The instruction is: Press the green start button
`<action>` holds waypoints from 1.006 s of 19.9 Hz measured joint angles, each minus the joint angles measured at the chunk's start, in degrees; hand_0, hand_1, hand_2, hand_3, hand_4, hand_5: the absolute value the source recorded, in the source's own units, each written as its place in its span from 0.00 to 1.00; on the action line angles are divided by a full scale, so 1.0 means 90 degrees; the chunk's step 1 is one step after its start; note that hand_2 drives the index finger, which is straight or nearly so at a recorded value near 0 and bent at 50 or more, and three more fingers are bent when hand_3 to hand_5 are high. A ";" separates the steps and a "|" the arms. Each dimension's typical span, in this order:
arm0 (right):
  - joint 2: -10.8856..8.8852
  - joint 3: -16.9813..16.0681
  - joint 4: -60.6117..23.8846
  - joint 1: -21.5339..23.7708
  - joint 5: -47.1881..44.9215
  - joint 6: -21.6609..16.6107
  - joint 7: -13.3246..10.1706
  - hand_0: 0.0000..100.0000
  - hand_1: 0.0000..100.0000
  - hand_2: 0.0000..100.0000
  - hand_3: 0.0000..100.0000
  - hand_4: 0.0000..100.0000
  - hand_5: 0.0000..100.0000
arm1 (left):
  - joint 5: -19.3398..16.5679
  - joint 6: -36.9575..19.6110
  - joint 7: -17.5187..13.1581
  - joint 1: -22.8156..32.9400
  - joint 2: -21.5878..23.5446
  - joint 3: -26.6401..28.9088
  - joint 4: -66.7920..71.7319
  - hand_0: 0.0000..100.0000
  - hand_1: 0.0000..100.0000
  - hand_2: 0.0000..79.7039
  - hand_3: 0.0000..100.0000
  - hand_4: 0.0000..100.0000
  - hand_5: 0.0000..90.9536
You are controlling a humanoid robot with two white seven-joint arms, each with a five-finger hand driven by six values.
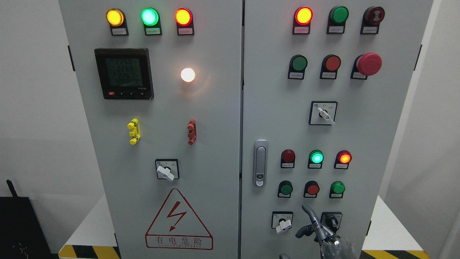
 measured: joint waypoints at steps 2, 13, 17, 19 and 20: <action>0.0002 -0.0036 0.0046 -0.0090 0.0136 0.0000 -0.0006 0.26 0.26 0.00 0.66 0.66 0.73 | 0.0000 0.0000 0.0000 0.0001 0.0000 0.0000 0.0000 0.12 0.56 0.00 0.00 0.00 0.00; 0.0011 -0.0130 0.0495 -0.0538 0.0588 0.0033 -0.0028 0.26 0.22 0.00 0.68 0.67 0.74 | 0.0000 0.0000 0.0000 0.0002 0.0000 0.0000 0.0000 0.12 0.56 0.00 0.00 0.00 0.00; 0.0014 -0.0125 0.0657 -0.0650 0.0698 0.0033 -0.0030 0.24 0.21 0.00 0.68 0.67 0.74 | 0.0000 0.0000 0.0000 0.0001 0.0000 0.0000 0.0000 0.12 0.56 0.00 0.00 0.00 0.00; 0.0016 -0.0119 0.0728 -0.0697 0.0733 0.0033 -0.0032 0.24 0.21 0.00 0.68 0.67 0.74 | 0.0000 0.0000 0.0000 0.0000 0.0000 0.0000 0.0000 0.12 0.56 0.00 0.00 0.00 0.00; 0.0016 -0.0117 0.0764 -0.0717 0.0748 0.0033 -0.0032 0.24 0.21 0.00 0.68 0.67 0.74 | 0.0000 0.0000 0.0000 0.0000 0.0000 0.0000 0.0000 0.12 0.56 0.00 0.00 0.00 0.00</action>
